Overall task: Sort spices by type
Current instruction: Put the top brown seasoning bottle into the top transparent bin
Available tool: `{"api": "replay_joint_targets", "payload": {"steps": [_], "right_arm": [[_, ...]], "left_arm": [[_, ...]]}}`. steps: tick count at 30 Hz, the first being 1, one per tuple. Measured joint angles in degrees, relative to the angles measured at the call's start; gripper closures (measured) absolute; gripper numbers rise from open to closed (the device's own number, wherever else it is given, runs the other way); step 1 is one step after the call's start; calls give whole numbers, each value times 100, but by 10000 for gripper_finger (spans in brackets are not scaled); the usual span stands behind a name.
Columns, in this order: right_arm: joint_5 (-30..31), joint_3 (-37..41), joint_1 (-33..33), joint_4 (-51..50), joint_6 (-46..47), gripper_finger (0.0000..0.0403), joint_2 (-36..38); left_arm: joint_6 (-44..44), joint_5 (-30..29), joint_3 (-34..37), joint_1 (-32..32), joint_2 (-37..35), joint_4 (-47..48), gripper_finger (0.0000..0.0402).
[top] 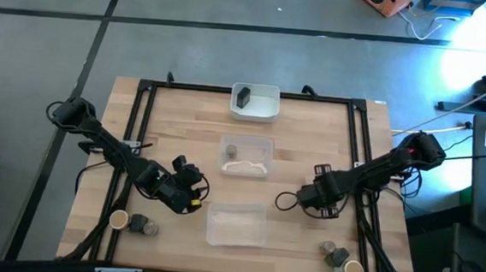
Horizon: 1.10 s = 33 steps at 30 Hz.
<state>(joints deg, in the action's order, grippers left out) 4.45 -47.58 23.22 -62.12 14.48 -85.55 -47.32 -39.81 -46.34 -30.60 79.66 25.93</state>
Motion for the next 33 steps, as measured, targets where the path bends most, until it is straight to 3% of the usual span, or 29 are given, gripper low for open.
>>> {"api": "replay_joint_targets", "payload": {"steps": [2, 9, 22, 33], "right_arm": [[0, -8, 0, -12, -4, 224, 8], [154, -403, 0, -243, -28, 224, -9], [1502, -1993, -263, -475, -737, 224, -9], [1560, -2493, -1070, 1154, -1504, 224, -48]], "left_arm": [[-1, 0, 0, 1, 0, 0, 196], [1, 0, -1, 1, 0, -2, 196], [119, 0, -1, 1, 0, -2, 196], [131, -2, -1, 1, 0, -2, 196]]}}
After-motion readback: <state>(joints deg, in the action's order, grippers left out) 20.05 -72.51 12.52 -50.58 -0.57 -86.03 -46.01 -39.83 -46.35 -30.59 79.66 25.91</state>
